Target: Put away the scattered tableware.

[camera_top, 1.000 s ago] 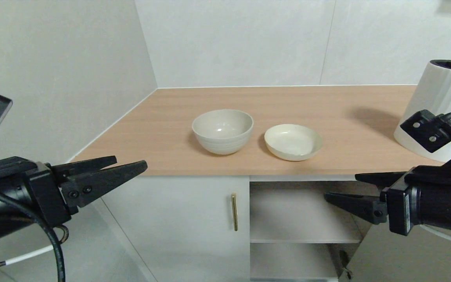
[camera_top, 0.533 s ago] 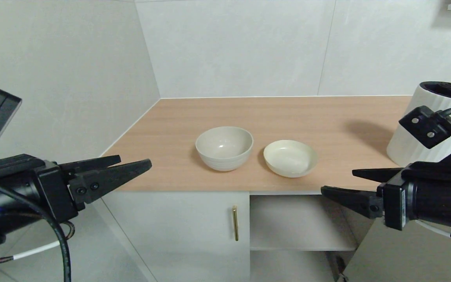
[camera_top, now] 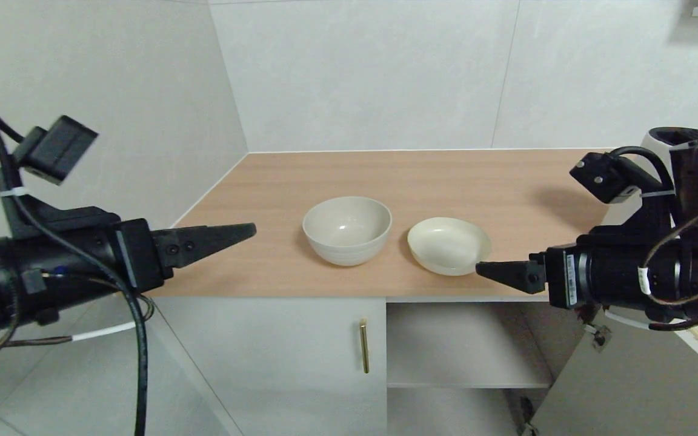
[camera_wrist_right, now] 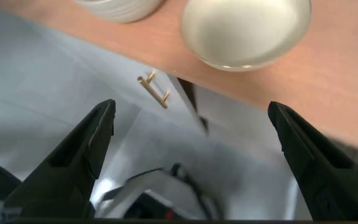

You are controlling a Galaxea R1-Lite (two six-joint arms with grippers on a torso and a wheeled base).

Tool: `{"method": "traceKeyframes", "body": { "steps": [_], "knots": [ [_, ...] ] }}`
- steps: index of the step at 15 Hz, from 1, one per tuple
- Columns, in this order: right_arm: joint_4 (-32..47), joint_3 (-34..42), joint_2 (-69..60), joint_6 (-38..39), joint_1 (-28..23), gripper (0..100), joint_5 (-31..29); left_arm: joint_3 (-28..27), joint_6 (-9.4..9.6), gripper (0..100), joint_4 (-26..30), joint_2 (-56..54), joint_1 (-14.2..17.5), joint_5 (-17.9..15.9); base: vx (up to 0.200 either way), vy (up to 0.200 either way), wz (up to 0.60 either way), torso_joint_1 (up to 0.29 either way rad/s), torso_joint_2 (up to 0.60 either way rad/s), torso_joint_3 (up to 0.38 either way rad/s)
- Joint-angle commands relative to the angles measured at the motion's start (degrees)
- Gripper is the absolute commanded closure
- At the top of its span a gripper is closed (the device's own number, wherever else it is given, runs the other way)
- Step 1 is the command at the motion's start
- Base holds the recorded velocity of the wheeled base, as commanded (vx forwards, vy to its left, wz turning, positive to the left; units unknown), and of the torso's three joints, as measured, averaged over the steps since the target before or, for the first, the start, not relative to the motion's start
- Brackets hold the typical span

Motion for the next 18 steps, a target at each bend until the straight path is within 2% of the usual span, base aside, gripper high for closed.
{"method": "traceKeyframes", "body": {
  "steps": [1, 3, 4, 5, 6, 7, 10, 11, 13, 17, 18],
  "knots": [
    [2.0, -4.83, 5.54, 3.81, -1.62, 0, -2.68, -1.88, -4.03, 0, 0.82, 8.49, 0.07, 1.11, 0.0, 0.0, 0.0, 0.0, 0.0, 0.0],
    [2.0, -7.12, 9.23, 6.01, -2.94, 0, -7.69, -4.96, -11.41, 0, 2.14, 10.6, -0.37, 3.66, 0.0, 0.0, 0.0, 0.0, 0.0, 0.0],
    [1.91, -7.56, 10.11, 6.72, -3.2, 0, -8.04, -6.27, -13.52, 0, 3.11, 11.04, -0.54, 3.66, 0.0, 0.0, 0.0, 0.0, 0.0, 0.0],
    [1.47, -7.73, 10.99, 7.68, -3.38, 0, -8.22, -8.47, -18.09, 0, 5.13, 12.19, -0.63, 3.75, 0.0, 0.0, 0.0, 0.0, 0.0, 0.0],
    [0.86, -7.91, 11.6, 7.86, -3.9, 0, -8.39, -10.14, -21.52, 0, 6.62, 13.5, -1.16, 4.01, 0.0, 0.0, 0.0, 0.0, 0.0, 0.0],
    [0.33, -7.91, 11.78, 7.95, -4.08, 0, -8.39, -11.28, -23.54, 0, 7.5, 14.91, -1.6, 4.89, 0.0, 0.0, 0.0, 0.0, 0.0, 0.0],
    [-0.02, -7.82, 11.78, 8.03, -4.78, 0, -8.39, -13.22, -25.83, 0, 6.62, 19.57, -3.71, 10.34, 0.0, 0.0, 0.0, 0.0, 0.0, 0.0],
    [-0.02, -7.82, 11.78, 8.03, -4.78, 0, -8.39, -13.75, -27.76, 0, 5.04, 20.89, -5.03, 11.66, 0.0, 0.0, 0.0, 0.0, 0.0, 0.0],
    [-0.28, -7.82, 12.04, 8.12, -5.4, 0, -8.48, -13.66, -28.81, 0, 2.49, 22.29, -6.17, 12.01, 0.0, 0.0, 0.0, 0.0, 0.0, 0.0],
    [-4.59, -7.47, 12.92, 8.21, -6.54, 0, -9.62, -14.45, -28.81, 0, -0.41, 28.01, -7.49, 17.98, 0.0, 0.0, 0.0, 0.0, 0.0, 0.0],
    [-4.5, -7.47, 12.92, 8.21, -6.54, 0, -9.71, -14.54, -28.81, 0, -0.41, 28.09, -7.49, 18.16, 0.0, 0.0, 0.0, 0.0, 0.0, 0.0]
  ]
}}
